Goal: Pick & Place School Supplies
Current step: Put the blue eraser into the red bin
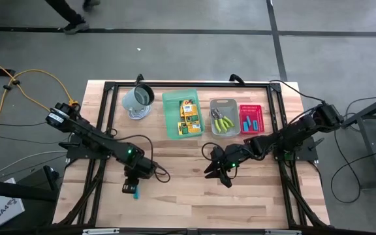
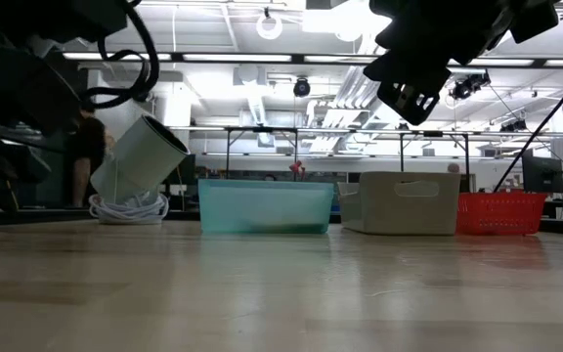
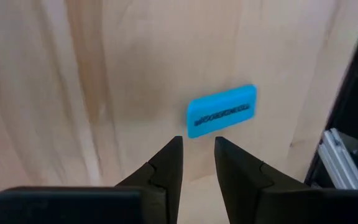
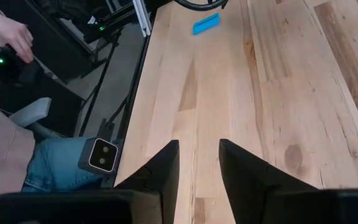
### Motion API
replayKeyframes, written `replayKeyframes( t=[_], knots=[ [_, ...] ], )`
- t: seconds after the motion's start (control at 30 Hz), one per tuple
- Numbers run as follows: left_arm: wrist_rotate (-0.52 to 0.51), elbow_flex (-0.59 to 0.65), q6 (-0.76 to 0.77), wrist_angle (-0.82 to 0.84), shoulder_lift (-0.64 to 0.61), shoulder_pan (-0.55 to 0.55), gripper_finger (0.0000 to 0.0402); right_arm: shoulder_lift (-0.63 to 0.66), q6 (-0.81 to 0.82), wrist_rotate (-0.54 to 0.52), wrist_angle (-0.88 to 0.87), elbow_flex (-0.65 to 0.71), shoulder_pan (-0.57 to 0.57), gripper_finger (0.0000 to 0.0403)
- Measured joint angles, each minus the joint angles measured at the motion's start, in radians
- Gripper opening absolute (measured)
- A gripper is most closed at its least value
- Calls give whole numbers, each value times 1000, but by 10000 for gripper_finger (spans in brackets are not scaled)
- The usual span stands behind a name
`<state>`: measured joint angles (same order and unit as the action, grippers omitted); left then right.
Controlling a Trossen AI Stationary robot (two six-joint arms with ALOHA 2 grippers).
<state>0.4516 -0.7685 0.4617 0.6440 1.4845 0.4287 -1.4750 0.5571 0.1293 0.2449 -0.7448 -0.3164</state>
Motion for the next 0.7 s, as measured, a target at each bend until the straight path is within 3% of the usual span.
replayKeyframes(
  t=[0.7],
  knots=[
    [48,22,-34,-48,0,-17,80,0,0,-34,31,0,-33,105]
  ],
)
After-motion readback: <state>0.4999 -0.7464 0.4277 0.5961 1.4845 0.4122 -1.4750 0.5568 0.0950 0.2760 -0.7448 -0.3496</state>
